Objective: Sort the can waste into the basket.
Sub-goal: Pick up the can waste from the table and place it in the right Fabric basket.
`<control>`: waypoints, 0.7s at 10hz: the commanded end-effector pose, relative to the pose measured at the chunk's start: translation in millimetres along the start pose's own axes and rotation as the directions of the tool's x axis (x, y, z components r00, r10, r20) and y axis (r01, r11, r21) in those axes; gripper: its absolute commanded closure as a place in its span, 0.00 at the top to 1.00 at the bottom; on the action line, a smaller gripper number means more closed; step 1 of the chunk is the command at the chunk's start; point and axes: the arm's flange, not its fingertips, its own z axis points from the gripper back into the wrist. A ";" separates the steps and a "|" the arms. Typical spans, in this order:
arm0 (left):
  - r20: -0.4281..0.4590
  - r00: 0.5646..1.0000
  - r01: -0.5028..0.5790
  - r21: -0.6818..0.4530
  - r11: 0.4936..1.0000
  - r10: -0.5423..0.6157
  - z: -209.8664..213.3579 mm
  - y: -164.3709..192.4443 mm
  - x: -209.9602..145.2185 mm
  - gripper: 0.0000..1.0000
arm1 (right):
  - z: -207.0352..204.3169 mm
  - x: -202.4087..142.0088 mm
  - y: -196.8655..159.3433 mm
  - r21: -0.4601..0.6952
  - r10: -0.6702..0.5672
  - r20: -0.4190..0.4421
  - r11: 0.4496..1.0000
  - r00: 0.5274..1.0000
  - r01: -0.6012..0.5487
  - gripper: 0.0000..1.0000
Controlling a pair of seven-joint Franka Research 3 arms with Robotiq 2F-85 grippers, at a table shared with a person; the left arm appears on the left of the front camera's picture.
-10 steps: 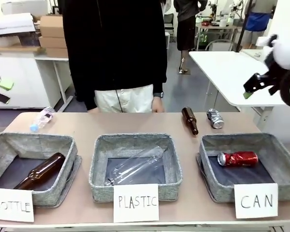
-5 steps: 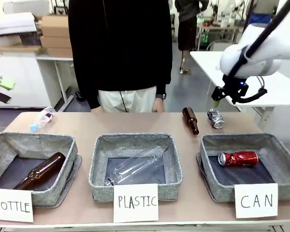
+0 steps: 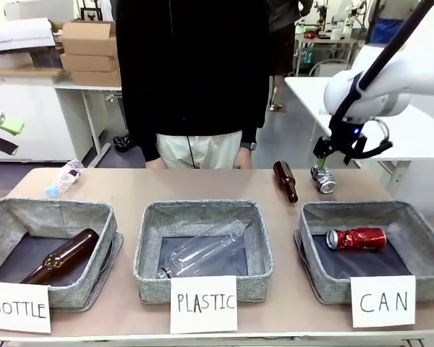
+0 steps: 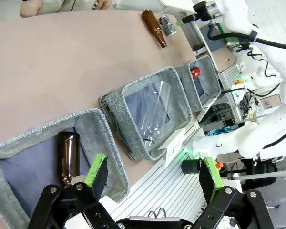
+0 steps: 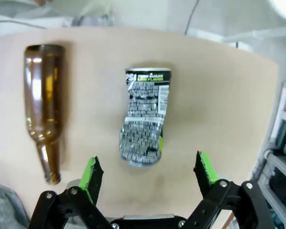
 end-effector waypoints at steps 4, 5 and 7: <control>-0.005 1.000 0.022 -0.003 1.000 -0.022 2.1 -0.2 -1.3 1.00 | -52.0 43.5 -13.0 0.055 -0.019 -0.114 0.998 0.993 0.026 1.00; -0.005 1.000 0.022 -0.003 1.000 -0.022 2.1 -0.2 -1.3 1.00 | -57.4 45.3 -11.2 0.033 -0.040 -0.111 0.998 0.993 0.044 1.00; -0.005 1.000 0.022 -0.003 1.000 -0.022 2.1 -0.2 -1.3 1.00 | -58.9 45.9 -7.6 0.028 -0.033 -0.127 0.999 0.991 0.037 1.00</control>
